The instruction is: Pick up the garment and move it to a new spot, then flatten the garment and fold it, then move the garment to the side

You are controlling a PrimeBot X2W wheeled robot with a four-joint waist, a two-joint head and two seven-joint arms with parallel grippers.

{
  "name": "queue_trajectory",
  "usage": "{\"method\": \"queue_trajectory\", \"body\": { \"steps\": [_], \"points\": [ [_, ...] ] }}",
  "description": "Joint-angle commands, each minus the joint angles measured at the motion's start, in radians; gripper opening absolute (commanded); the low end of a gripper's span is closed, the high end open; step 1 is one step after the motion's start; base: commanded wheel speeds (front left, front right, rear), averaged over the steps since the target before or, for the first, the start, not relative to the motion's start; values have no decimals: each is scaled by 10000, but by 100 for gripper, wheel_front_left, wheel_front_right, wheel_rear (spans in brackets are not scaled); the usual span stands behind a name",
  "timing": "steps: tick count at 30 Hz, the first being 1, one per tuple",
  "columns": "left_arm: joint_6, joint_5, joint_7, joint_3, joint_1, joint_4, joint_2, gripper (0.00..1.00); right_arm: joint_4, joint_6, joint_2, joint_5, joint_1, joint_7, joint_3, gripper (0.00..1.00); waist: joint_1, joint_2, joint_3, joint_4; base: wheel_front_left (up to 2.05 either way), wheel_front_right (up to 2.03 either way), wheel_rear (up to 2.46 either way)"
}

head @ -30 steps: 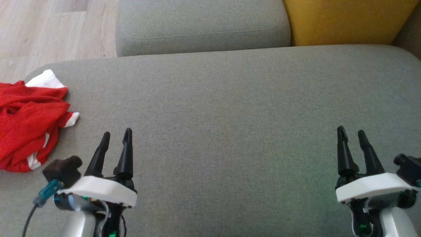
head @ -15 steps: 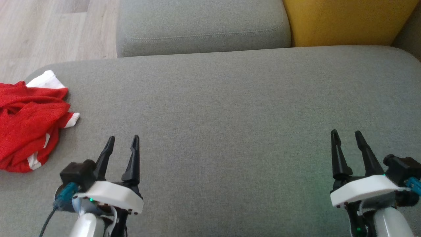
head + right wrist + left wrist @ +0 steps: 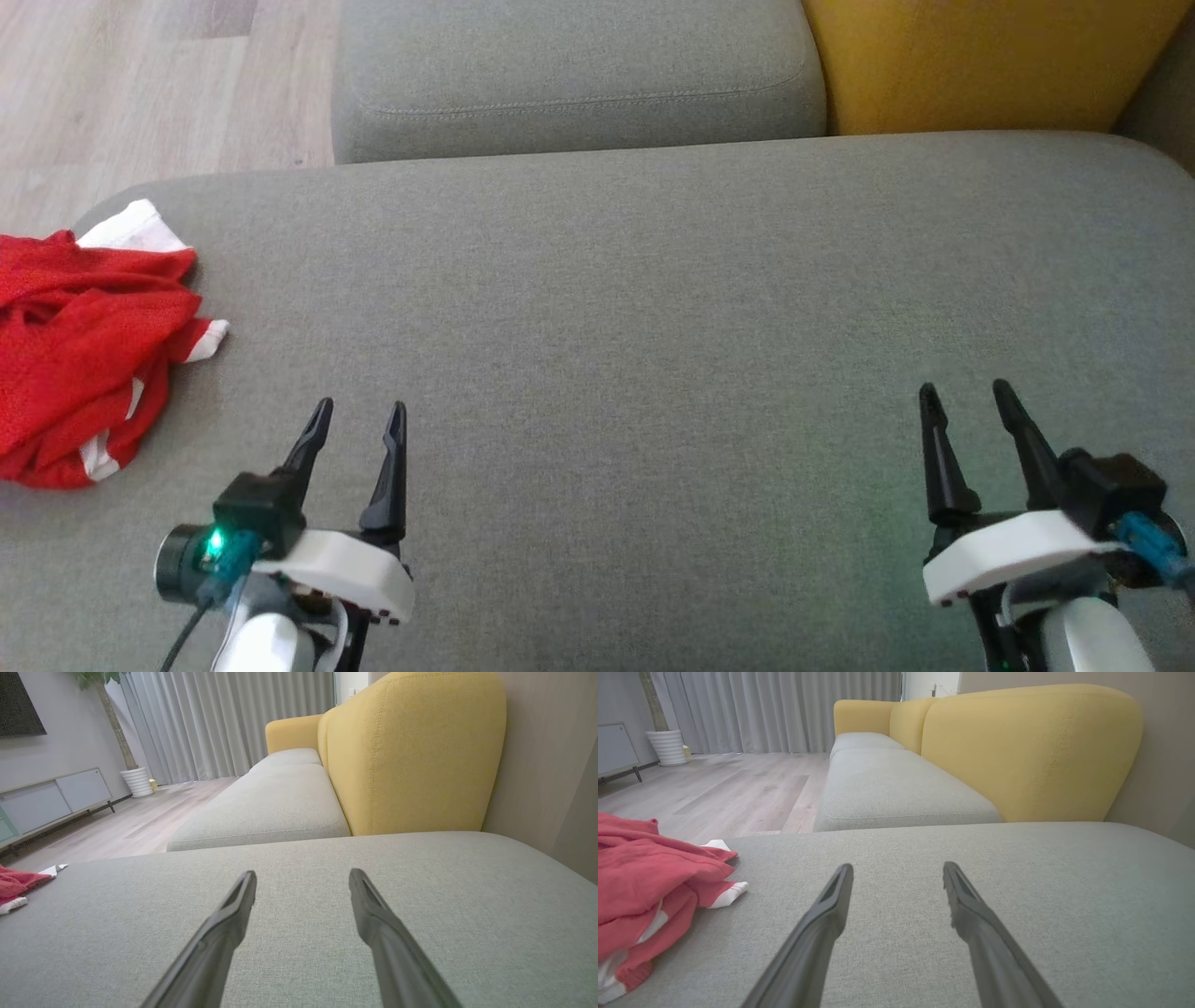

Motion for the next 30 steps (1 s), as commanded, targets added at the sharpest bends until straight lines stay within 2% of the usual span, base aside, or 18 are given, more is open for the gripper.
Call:
{"method": "queue_trajectory", "body": {
  "steps": [1, 10, 18, 30],
  "points": [
    [86, 360, -160, 271, -312, -272, 172, 100, -339, -7, -36, -348, -237, -144, 274, 100, 0, 0, 3, 6, 0, 0, 0],
    [271, 1231, -419, 227, -308, -149, 162, 100, -294, -7, -13, -699, -226, -282, 371, 100, 0, 0, 17, 33, 0, 0, 0],
    [198, 873, -419, 379, -274, 14, 35, 100, -133, -7, -6, -53, -256, -297, 326, 100, 0, 0, 31, 37, 0, 0, 0],
    [181, 761, -419, 442, -295, 104, -58, 100, -50, -7, -4, 1, -302, -310, 312, 100, 0, 0, 74, 58, 0, 0, 0]
  ]
}}
